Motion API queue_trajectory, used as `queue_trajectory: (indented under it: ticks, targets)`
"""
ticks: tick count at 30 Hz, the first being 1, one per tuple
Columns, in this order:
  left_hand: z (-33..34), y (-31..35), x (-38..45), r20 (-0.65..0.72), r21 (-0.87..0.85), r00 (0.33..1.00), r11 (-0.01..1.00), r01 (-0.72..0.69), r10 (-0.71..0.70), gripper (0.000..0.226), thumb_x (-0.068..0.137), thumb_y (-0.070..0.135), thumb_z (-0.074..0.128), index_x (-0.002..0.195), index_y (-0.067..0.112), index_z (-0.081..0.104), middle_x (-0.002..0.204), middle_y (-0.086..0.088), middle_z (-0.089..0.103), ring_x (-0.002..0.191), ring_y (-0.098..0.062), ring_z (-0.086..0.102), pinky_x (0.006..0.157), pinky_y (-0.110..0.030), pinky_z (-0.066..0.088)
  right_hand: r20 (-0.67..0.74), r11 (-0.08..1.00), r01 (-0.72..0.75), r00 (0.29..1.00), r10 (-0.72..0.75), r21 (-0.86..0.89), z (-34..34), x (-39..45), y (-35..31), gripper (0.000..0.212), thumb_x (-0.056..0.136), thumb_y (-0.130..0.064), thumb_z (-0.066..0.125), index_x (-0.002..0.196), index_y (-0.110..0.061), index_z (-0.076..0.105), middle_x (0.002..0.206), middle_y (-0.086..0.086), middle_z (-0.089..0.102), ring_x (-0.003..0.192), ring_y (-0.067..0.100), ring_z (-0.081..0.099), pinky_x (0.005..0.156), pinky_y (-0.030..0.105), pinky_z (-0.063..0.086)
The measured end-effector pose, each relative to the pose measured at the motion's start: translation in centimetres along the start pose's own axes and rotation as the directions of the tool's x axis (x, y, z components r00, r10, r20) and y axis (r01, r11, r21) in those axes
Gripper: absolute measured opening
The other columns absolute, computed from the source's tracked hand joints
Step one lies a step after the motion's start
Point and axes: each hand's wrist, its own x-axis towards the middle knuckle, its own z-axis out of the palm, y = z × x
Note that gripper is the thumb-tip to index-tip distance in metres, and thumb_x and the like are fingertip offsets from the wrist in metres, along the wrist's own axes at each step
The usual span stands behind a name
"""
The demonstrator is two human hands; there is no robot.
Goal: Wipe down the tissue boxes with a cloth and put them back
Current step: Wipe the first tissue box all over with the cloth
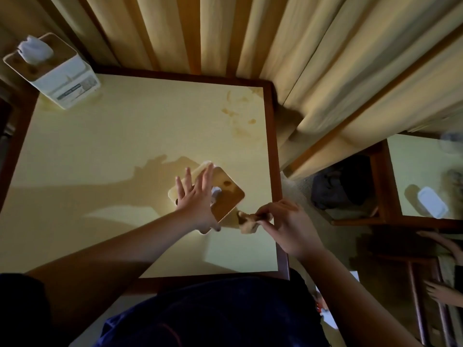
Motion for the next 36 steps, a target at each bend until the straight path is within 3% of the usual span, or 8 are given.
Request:
queue_trajectory:
  ticks: [4, 7, 10, 14, 18, 25, 29, 36]
  targets:
    - [-1.3, -1.1, 0.4, 0.162, 0.162, 0.969, 0.963, -0.215, 0.189, 0.174, 0.051, 0.039, 0.102, 0.152, 0.031, -0.040, 0.172, 0.001, -0.017, 0.150, -0.041, -0.031, 0.121, -0.062, -0.019, 0.052, 0.999, 0.032, 0.998, -0.030, -0.028, 0.3, 0.6, -0.6, 0.015, 0.089, -0.029, 0.082, 0.102, -0.030, 0.076, 0.095, -0.019, 0.073, 0.088, 0.000, 0.050, 0.080, 0.032, 0.046]
    - [-1.3, -1.7, 0.3, 0.160, 0.115, 0.977, 0.981, -0.159, 0.140, 0.168, 0.054, 0.062, 0.093, 0.153, 0.032, -0.038, 0.171, -0.005, -0.019, 0.150, -0.039, -0.033, 0.121, -0.060, -0.021, 0.135, 0.998, 0.043, 0.990, -0.035, -0.055, 0.5, 1.5, -1.8, 0.015, 0.091, -0.031, 0.080, 0.105, -0.032, 0.075, 0.097, -0.017, 0.074, 0.091, 0.004, 0.055, 0.082, 0.032, 0.045]
    - [0.2, -1.3, -0.2, -0.070, -0.155, 0.996, 0.986, -0.066, 0.056, 0.130, 0.070, 0.071, 0.063, 0.164, 0.023, -0.013, 0.174, -0.005, 0.003, 0.158, -0.029, -0.019, 0.126, -0.053, -0.014, 0.175, 0.999, 0.024, 0.984, -0.017, -0.037, 0.9, 3.1, -3.0, 0.007, 0.097, -0.032, 0.071, 0.104, -0.031, 0.073, 0.093, -0.014, 0.069, 0.090, 0.008, 0.055, 0.081, 0.032, 0.037]
    - [2.9, -1.4, -0.2, -0.391, -0.175, 0.920, 0.980, -0.096, 0.021, 0.074, 0.097, 0.052, 0.052, 0.156, 0.011, 0.033, 0.162, -0.008, 0.039, 0.160, -0.026, 0.010, 0.130, -0.047, -0.004, 0.218, 0.998, -0.030, 0.975, 0.041, -0.053, 2.6, 5.6, -3.7, 0.017, 0.101, -0.033, 0.061, 0.115, -0.029, 0.070, 0.105, -0.008, 0.069, 0.098, 0.015, 0.058, 0.085, 0.036, 0.044]
    - [3.9, -1.6, 0.1, -0.424, -0.114, 0.905, 0.989, -0.091, 0.034, 0.069, 0.101, 0.053, 0.043, 0.153, 0.009, 0.037, 0.160, -0.009, 0.042, 0.159, -0.027, 0.015, 0.130, -0.047, 0.000, 0.112, 0.987, -0.143, 0.982, 0.151, -0.078, 3.8, 5.4, -3.2, 0.038, 0.097, -0.039, 0.067, 0.131, -0.023, 0.063, 0.123, -0.002, 0.065, 0.110, 0.019, 0.062, 0.088, 0.038, 0.053]
    - [4.9, -1.9, 0.1, -0.453, -0.005, 0.889, 0.997, -0.077, 0.067, 0.064, 0.106, 0.048, 0.023, 0.151, 0.006, 0.041, 0.160, -0.012, 0.042, 0.158, -0.029, 0.018, 0.130, -0.047, 0.000, 0.104, 0.952, 0.021, 0.995, 0.011, -0.305, 4.1, 2.3, -4.4, 0.047, 0.095, -0.051, 0.038, 0.096, -0.027, 0.077, 0.100, -0.010, 0.075, 0.098, 0.026, 0.064, 0.073, 0.039, 0.052]
    - [4.8, -1.8, 0.1, -0.444, 0.000, 0.894, 0.998, -0.065, 0.059, 0.058, 0.110, 0.043, 0.025, 0.152, 0.006, 0.039, 0.160, -0.012, 0.041, 0.158, -0.028, 0.016, 0.130, -0.047, -0.002, 0.168, 0.919, 0.007, 0.984, 0.065, -0.395, 4.1, 2.7, -4.6, 0.023, 0.082, -0.051, 0.080, 0.085, -0.029, 0.077, 0.093, -0.011, 0.075, 0.092, 0.026, 0.066, 0.074, 0.036, 0.047]
    - [5.0, -1.8, 0.3, -0.453, 0.005, 0.890, 0.999, -0.047, 0.045, 0.054, 0.109, 0.041, 0.028, 0.146, 0.005, 0.047, 0.154, -0.013, 0.049, 0.156, -0.029, 0.025, 0.130, -0.050, 0.005, 0.194, 0.910, -0.012, 0.976, 0.102, -0.415, 3.4, 8.5, -5.8, 0.027, 0.102, -0.025, 0.051, 0.119, -0.027, 0.073, 0.124, -0.006, 0.071, 0.121, 0.027, 0.052, 0.095, 0.040, 0.037]
